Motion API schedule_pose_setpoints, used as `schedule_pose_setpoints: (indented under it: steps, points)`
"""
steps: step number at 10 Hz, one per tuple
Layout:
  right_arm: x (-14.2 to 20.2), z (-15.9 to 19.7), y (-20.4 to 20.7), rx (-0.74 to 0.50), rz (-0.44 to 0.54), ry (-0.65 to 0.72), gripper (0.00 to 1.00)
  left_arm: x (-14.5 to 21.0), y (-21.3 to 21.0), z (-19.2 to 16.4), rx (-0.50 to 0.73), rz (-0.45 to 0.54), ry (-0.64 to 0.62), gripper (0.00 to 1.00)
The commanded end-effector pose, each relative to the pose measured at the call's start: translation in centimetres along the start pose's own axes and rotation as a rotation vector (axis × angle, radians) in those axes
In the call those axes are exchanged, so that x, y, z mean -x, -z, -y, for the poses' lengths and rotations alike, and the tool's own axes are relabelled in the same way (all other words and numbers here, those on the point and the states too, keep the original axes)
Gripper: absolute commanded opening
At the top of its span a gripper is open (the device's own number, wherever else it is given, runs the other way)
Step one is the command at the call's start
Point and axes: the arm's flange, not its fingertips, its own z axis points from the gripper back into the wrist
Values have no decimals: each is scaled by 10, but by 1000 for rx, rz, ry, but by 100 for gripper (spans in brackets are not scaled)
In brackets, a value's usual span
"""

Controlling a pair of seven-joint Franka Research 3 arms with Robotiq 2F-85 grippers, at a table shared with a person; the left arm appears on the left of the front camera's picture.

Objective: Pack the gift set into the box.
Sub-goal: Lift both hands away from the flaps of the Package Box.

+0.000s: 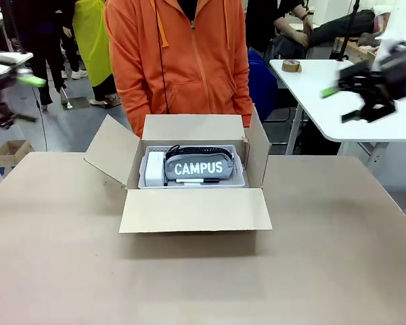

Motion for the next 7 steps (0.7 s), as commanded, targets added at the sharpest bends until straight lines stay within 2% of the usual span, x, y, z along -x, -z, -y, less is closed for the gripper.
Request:
schedule_pose_setpoints:
  steps: [1,2,3,4,7]
  points:
    - [12,90,-10,-255,-106,74,100,-22,-15,-78,288,-179,-169,100]
    - [13,120,-6,-325,-108,143,100,-31,-12,-103,416,-192,-223,100]
    - [9,132,12,-263,-108,257,100,-51,-2,-111,430,-158,-371,100]
    - [29,83,-35,-299,-7,64,100,11,-28,-84,300,-92,-108,100]
    - [29,83,-35,-299,-7,64,100,11,-28,-84,300,-92,-108,100]
